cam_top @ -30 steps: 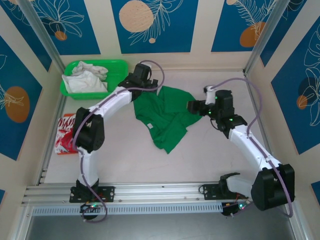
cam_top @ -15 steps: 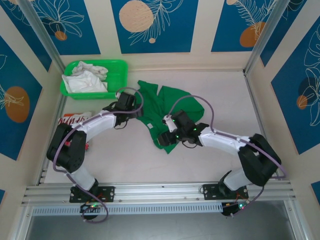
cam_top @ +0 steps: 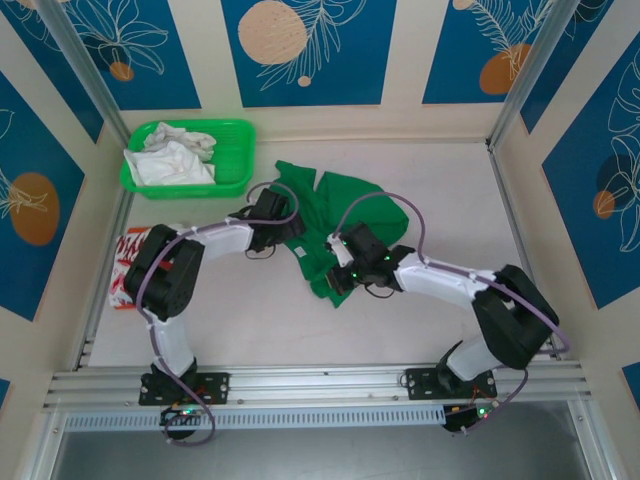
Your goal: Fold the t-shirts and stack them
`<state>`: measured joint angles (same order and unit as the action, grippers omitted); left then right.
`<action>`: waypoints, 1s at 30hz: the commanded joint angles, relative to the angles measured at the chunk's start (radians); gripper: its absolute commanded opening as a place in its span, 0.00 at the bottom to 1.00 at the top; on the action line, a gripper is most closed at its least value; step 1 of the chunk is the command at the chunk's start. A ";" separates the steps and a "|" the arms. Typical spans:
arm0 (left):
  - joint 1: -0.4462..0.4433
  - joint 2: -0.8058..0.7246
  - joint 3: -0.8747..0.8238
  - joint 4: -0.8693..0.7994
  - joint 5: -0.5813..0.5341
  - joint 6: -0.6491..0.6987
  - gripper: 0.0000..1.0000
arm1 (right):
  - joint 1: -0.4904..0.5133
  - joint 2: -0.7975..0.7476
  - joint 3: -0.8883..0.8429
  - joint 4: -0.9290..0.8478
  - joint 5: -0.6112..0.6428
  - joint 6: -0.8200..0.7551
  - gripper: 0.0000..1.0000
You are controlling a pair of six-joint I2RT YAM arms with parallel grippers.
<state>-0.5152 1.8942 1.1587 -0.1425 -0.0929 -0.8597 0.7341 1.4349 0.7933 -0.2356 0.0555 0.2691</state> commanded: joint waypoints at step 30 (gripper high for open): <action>0.133 0.281 0.484 -0.233 -0.152 0.120 0.00 | 0.153 -0.246 -0.091 -0.108 -0.095 -0.097 0.00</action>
<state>-0.4252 2.1330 1.5585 -0.3477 -0.2188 -0.8001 0.8597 1.1995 0.7048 -0.3016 0.0250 0.2264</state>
